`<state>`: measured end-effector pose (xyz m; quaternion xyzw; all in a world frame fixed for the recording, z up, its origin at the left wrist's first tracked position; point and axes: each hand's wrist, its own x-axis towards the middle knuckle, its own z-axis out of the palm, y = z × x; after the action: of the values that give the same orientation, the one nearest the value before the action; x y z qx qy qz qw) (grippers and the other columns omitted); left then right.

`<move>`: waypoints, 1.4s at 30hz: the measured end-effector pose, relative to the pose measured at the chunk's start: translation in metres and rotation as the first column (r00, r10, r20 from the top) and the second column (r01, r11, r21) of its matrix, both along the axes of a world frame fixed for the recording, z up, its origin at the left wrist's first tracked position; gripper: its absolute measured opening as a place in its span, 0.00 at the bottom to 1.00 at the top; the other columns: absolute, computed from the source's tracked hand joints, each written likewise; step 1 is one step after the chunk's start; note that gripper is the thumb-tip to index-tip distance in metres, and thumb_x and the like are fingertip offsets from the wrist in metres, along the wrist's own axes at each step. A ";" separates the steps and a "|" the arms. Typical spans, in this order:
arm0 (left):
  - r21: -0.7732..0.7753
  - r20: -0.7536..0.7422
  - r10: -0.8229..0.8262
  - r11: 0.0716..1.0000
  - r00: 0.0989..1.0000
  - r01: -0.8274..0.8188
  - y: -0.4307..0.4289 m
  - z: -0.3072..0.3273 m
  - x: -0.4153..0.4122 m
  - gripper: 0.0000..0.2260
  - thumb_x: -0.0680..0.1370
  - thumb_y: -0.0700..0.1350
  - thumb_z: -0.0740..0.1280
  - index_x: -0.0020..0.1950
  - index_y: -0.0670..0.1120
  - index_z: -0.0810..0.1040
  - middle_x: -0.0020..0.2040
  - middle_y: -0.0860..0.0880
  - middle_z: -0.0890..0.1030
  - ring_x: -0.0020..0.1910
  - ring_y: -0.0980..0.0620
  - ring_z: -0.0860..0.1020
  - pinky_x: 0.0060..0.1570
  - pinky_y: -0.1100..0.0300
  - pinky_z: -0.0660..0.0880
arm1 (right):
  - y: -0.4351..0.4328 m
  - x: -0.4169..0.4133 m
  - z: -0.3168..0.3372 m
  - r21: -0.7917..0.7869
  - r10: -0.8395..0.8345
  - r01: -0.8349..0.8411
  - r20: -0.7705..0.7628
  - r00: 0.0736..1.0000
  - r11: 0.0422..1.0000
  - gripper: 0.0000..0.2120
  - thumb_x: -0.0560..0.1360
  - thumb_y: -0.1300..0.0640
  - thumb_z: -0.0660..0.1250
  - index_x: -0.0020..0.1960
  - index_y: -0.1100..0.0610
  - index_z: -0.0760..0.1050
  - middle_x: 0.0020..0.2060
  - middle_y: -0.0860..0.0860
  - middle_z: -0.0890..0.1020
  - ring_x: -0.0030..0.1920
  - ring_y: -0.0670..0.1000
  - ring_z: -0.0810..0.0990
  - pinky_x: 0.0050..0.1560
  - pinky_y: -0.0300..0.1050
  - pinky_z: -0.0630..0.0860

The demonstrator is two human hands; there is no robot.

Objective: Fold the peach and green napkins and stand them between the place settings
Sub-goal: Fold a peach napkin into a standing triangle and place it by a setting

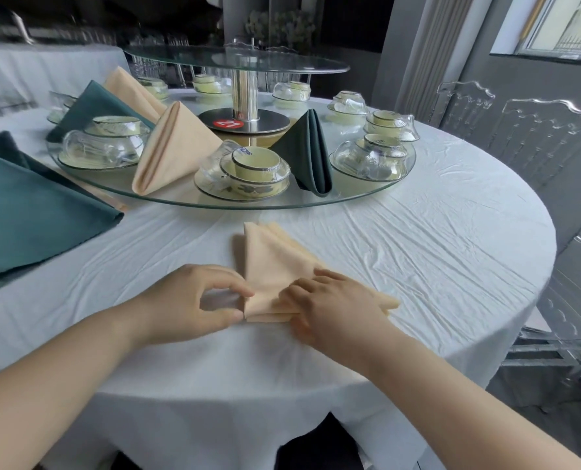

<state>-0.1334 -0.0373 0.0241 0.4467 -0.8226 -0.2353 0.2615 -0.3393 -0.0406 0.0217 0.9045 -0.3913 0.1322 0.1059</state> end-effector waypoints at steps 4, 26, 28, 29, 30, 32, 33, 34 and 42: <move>-0.253 0.200 -0.009 0.966 0.980 0.061 -0.005 -0.010 -0.001 0.17 0.62 0.53 0.64 0.50 0.55 0.77 0.46 0.64 0.79 0.51 0.62 0.73 0.58 0.77 0.57 | -0.005 0.007 0.010 -0.053 0.033 -0.037 -0.083 0.996 0.998 0.11 0.51 0.58 0.74 0.27 0.52 0.73 0.20 0.47 0.73 0.18 0.48 0.72 0.26 0.32 0.71; -0.236 -0.362 0.334 0.870 0.870 -0.433 -0.011 0.057 -0.050 0.14 0.68 0.40 0.70 0.28 0.49 0.67 0.25 0.59 0.73 0.27 0.58 0.68 0.26 0.69 0.62 | -0.057 0.010 0.109 0.288 -0.082 -0.090 0.536 0.840 0.953 0.12 0.70 0.69 0.60 0.49 0.60 0.77 0.39 0.45 0.77 0.39 0.43 0.72 0.41 0.24 0.66; -0.234 -0.333 0.402 0.841 0.853 -0.488 -0.010 0.056 -0.056 0.12 0.68 0.41 0.69 0.29 0.47 0.67 0.24 0.53 0.71 0.28 0.54 0.69 0.27 0.65 0.61 | -0.058 0.013 0.105 0.300 -0.056 -0.134 0.549 0.834 0.945 0.16 0.70 0.71 0.59 0.52 0.60 0.77 0.45 0.47 0.78 0.45 0.40 0.72 0.44 0.20 0.64; -0.232 -0.316 0.434 0.827 0.844 -0.512 -0.011 0.053 -0.059 0.12 0.69 0.42 0.69 0.30 0.47 0.68 0.25 0.52 0.71 0.30 0.52 0.70 0.30 0.62 0.62 | -0.058 0.013 0.101 0.313 -0.058 -0.156 0.578 0.814 0.937 0.17 0.70 0.72 0.59 0.55 0.59 0.77 0.47 0.46 0.77 0.48 0.39 0.71 0.46 0.18 0.63; -0.226 -0.294 0.464 0.816 0.836 -0.532 -0.012 0.050 -0.062 0.11 0.69 0.42 0.68 0.31 0.47 0.68 0.28 0.51 0.73 0.33 0.47 0.72 0.32 0.59 0.64 | -0.057 0.013 0.096 0.325 -0.078 -0.162 0.614 0.785 0.932 0.18 0.70 0.71 0.60 0.57 0.59 0.76 0.49 0.45 0.76 0.51 0.38 0.70 0.47 0.17 0.61; -0.206 -0.253 0.512 0.801 0.821 -0.563 -0.014 0.044 -0.067 0.08 0.71 0.43 0.67 0.34 0.48 0.70 0.34 0.49 0.78 0.40 0.44 0.75 0.36 0.57 0.67 | -0.054 0.013 0.084 0.337 -0.157 -0.131 0.703 0.694 0.932 0.13 0.73 0.66 0.63 0.55 0.56 0.74 0.48 0.44 0.75 0.53 0.43 0.70 0.46 0.18 0.61; -0.194 -0.237 0.531 0.794 0.813 -0.575 -0.015 0.040 -0.070 0.07 0.71 0.44 0.67 0.34 0.48 0.71 0.37 0.49 0.80 0.42 0.43 0.76 0.38 0.57 0.68 | -0.051 0.013 0.078 0.350 -0.211 -0.096 0.739 0.640 0.932 0.09 0.73 0.62 0.65 0.52 0.55 0.73 0.44 0.43 0.74 0.50 0.44 0.71 0.45 0.22 0.63; -0.192 -0.227 0.541 0.790 0.810 -0.582 -0.016 0.037 -0.072 0.07 0.71 0.44 0.67 0.35 0.49 0.70 0.38 0.48 0.80 0.43 0.43 0.76 0.38 0.57 0.68 | -0.048 0.015 0.074 0.368 -0.267 -0.049 0.754 0.600 0.929 0.07 0.73 0.57 0.66 0.50 0.54 0.71 0.40 0.44 0.74 0.45 0.45 0.72 0.42 0.27 0.65; 0.035 -0.382 0.366 0.923 0.849 -0.383 -0.005 0.025 -0.066 0.08 0.66 0.50 0.72 0.36 0.57 0.73 0.32 0.58 0.77 0.34 0.59 0.75 0.38 0.66 0.71 | -0.038 0.030 0.065 0.390 -0.476 0.296 0.537 0.697 0.872 0.17 0.73 0.50 0.63 0.58 0.55 0.64 0.40 0.47 0.73 0.51 0.55 0.74 0.42 0.43 0.63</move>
<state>-0.1998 -0.0423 0.0493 0.5383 -0.6580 -0.2444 0.4665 -0.3095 -0.0790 0.0869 0.7122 -0.6009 0.3395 -0.1284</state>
